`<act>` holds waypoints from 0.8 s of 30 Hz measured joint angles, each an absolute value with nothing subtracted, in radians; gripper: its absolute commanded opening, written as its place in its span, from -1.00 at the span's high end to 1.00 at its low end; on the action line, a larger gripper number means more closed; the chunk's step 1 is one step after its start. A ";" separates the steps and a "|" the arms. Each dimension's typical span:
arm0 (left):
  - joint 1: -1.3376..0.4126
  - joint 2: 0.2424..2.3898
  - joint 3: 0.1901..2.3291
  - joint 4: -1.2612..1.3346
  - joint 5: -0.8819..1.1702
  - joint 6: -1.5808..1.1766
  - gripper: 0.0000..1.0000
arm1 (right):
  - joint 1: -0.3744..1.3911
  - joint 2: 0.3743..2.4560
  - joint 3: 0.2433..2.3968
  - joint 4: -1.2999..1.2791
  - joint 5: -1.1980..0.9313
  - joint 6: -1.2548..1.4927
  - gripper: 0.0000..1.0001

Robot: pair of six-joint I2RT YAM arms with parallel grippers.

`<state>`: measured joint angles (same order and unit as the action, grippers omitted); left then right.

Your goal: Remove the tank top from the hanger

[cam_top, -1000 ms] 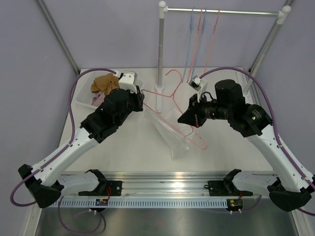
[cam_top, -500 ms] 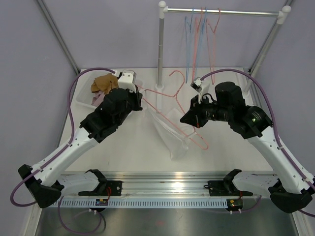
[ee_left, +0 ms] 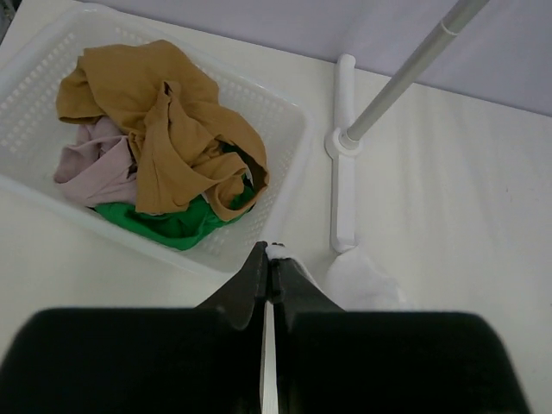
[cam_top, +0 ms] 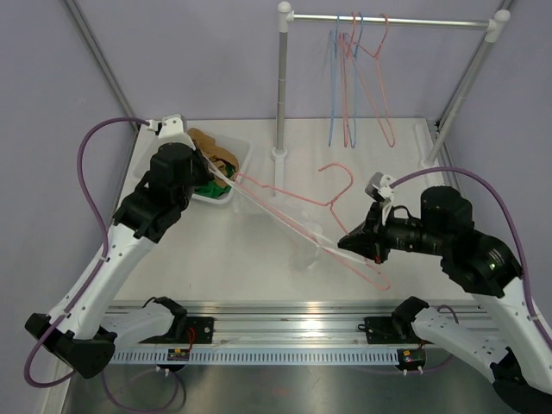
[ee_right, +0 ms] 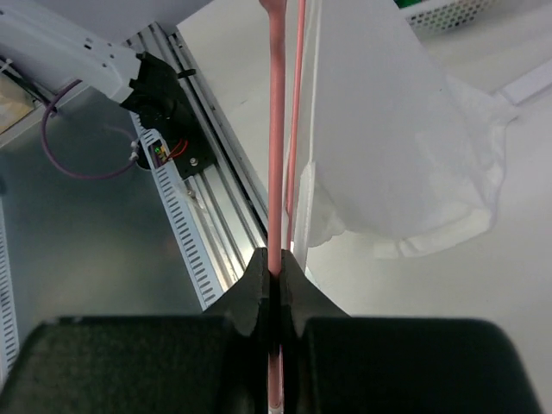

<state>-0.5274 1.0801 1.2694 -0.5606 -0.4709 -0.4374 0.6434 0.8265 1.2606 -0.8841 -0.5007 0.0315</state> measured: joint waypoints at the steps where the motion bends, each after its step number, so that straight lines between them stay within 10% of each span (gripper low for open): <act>1: -0.519 1.073 1.270 -0.563 -0.452 -0.443 1.00 | 0.643 0.793 1.252 -0.881 -0.521 0.024 1.00; 14: -0.676 0.915 0.975 -0.264 0.176 -0.473 1.00 | 0.646 0.676 0.895 -0.181 -0.480 0.213 1.00; 24: -0.795 0.971 0.833 -0.245 0.132 -0.482 1.00 | 0.646 0.620 0.688 0.451 -0.073 0.316 1.00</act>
